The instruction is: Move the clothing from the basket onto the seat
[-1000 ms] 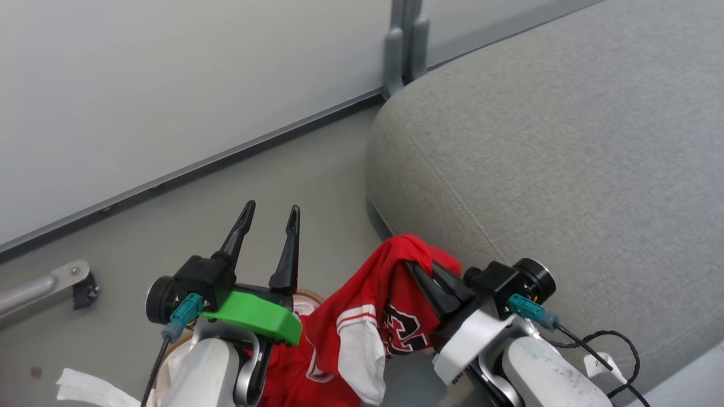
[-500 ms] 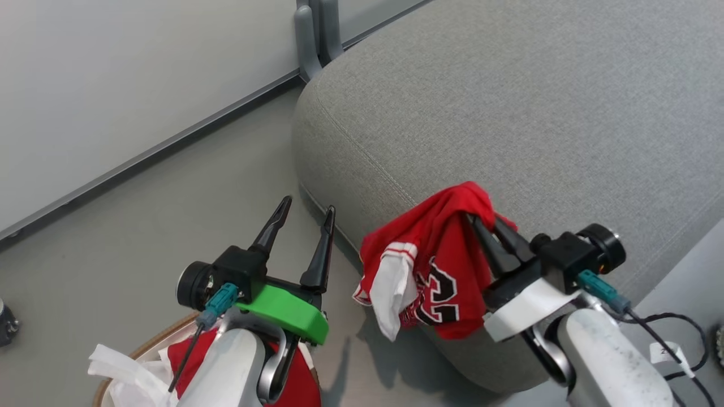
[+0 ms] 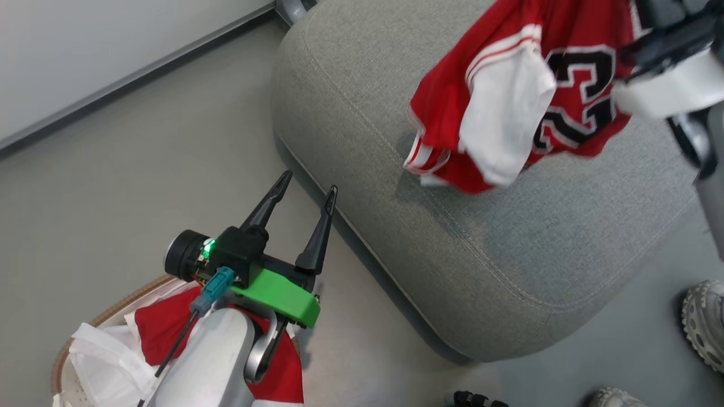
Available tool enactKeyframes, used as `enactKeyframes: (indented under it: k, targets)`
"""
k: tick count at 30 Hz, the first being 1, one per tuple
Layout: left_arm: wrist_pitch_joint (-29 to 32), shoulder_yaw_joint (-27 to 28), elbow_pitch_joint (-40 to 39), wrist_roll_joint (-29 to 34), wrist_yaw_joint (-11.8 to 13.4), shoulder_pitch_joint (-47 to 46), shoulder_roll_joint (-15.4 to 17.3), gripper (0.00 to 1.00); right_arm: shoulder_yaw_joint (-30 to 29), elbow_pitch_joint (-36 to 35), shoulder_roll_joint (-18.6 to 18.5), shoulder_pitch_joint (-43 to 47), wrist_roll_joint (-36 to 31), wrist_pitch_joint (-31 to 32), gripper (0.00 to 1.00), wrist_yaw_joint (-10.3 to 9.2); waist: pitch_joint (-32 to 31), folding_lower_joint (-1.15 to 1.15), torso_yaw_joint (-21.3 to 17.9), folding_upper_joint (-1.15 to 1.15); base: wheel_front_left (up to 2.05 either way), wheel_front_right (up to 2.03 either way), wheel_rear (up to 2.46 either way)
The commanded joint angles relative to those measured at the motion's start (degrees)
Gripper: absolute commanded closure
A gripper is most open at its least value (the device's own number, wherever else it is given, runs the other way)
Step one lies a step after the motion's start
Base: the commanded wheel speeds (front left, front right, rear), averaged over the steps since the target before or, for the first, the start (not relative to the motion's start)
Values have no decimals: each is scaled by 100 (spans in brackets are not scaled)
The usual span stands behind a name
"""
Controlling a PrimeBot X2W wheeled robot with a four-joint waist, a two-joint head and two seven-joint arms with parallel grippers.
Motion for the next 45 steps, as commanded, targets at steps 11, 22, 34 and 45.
enactKeyframes:
  k: [11,22,34,45]
  targets:
    - [-2,-292,-191,32,-20,-718,342,0,-593,1443,-282,-1812,-415,-21,100,-8,1481,0,564,0,0,0,0]
    - [-2,-516,-201,-4,-19,-1019,335,0,-1426,3200,212,-987,-798,-21,100,-8,1872,0,958,0,0,0,0]
    - [-2,-466,4,-80,-19,-772,222,0,-2547,3272,896,820,-861,-20,0,-8,1433,0,792,0,0,0,0]
    - [-1,118,53,-6,-19,-184,-12,0,-2663,1987,1223,2024,-741,-20,0,-8,475,0,901,0,0,0,0]
